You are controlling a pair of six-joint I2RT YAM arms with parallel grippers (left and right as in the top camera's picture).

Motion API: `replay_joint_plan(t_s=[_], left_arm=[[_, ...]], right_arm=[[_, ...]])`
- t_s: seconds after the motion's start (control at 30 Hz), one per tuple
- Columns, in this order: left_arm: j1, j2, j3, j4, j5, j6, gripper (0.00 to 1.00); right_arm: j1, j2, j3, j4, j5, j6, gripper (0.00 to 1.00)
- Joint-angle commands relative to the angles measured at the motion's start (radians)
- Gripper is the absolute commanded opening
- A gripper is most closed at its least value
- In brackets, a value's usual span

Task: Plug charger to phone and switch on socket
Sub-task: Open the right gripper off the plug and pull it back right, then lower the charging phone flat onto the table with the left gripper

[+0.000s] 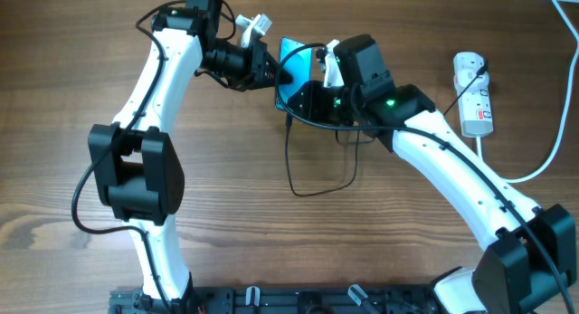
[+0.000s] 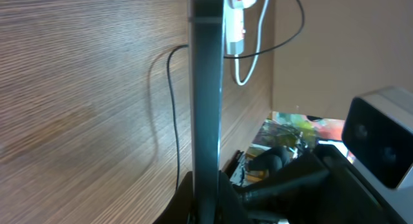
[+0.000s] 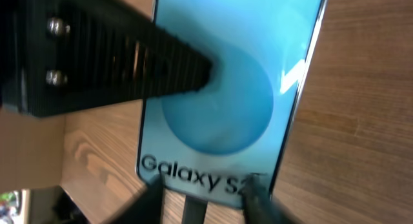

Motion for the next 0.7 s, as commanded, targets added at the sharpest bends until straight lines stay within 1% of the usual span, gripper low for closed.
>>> replay_joint_plan(t_s=[0.0, 0.03, 0.07, 0.1, 0.23, 0.27, 0.37, 0.4, 0.47, 0.53, 0.67], left_arm=[[0.003, -0.031, -0.002, -0.006, -0.054, 0.016, 0.04], [0.003, -0.031, -0.002, -0.009, -0.053, 0.016, 0.04], [0.003, -0.031, -0.002, -0.01, -0.05, 0.02, 0.04], [0.002, -0.031, -0.002, -0.018, -0.028, 0.054, 0.04], [0.002, -0.031, -0.002, -0.131, 0.171, 0.333, 0.04], [0.002, -0.031, -0.002, -0.174, 0.198, 0.43, 0.04], [0.002, -0.031, -0.002, -0.258, 0.231, 0.596, 0.04], [0.002, -0.031, -0.002, -0.296, 0.259, 0.677, 0.04], [0.002, -0.031, -0.002, -0.352, 0.296, 0.79, 0.04], [0.002, -0.031, -0.002, -0.381, 0.304, 0.869, 0.04], [0.002, -0.031, -0.002, -0.383, 0.304, 0.925, 0.04]], right_arm=[[-0.003, -0.049, 0.019, -0.038, -0.03, 0.002, 0.8], [-0.011, -0.057, 0.019, -0.051, -0.03, 0.006, 1.0], [-0.021, -0.066, 0.019, -0.066, -0.029, 0.019, 1.0], [-0.037, -0.074, 0.019, -0.084, -0.029, 0.033, 1.0], [-0.127, -0.097, 0.019, -0.155, -0.029, 0.029, 0.99], [-0.171, -0.098, 0.019, -0.189, -0.03, 0.027, 1.0], [-0.268, -0.098, 0.019, -0.266, -0.03, 0.012, 1.0], [-0.296, -0.098, 0.019, -0.285, -0.03, -0.012, 1.0], [-0.348, -0.098, 0.019, -0.322, -0.03, -0.082, 1.0], [-0.378, -0.097, 0.019, -0.356, -0.03, -0.128, 1.0], [-0.392, -0.094, 0.019, -0.402, -0.03, -0.206, 1.0]])
